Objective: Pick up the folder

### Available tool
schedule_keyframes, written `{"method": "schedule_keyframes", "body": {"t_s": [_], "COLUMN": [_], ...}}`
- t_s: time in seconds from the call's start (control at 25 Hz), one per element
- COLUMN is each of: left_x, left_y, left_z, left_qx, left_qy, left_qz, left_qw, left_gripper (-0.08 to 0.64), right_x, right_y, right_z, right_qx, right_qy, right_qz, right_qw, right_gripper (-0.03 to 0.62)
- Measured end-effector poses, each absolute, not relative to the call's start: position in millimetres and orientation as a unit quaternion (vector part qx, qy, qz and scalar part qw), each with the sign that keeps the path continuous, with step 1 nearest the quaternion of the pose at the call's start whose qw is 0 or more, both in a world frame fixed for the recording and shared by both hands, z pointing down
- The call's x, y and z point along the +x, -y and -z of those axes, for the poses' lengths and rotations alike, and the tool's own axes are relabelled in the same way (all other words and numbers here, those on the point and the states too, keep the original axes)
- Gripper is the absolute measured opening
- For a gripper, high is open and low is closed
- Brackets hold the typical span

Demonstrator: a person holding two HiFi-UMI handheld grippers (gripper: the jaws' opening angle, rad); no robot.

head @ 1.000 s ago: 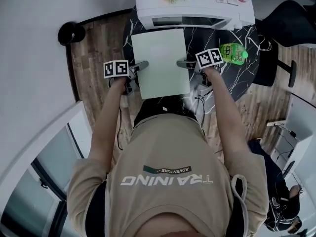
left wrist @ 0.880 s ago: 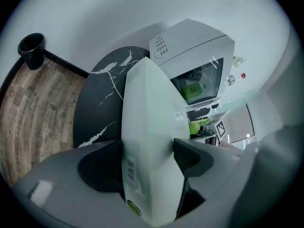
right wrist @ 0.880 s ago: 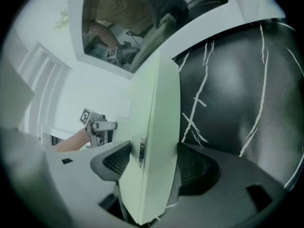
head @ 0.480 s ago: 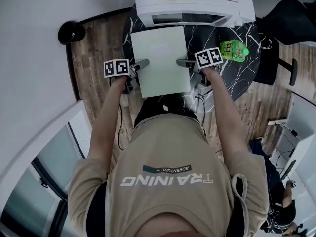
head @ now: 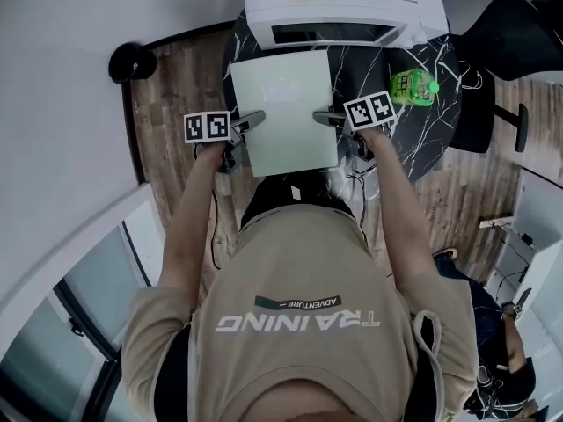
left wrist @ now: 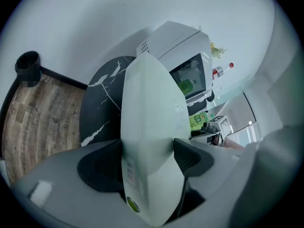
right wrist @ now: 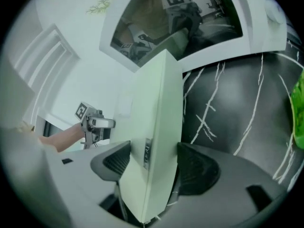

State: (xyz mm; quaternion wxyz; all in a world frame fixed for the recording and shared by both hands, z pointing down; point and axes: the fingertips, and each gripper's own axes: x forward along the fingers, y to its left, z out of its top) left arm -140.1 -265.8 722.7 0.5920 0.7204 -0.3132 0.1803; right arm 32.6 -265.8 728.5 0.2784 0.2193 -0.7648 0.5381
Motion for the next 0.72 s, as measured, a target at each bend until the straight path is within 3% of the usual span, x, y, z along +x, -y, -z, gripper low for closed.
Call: {"method": "schedule_keyframes", "body": {"t_s": [0.72], "left_x": [-138], "left_y": [272], "left_z": [-595], "left_qx": [0.81], "left_qy": [0.344], "left_qz": [-0.134], "left_qw": [0.455], "left_gripper": [0.327], "right_x": [37], "right_y": [274], "right_z": [-589], "right_qx": [0.284], "right_qy": [0.858], "right_qz": [-0.373], "right_qw": [0.209], "right_gripper": [0.272]}}
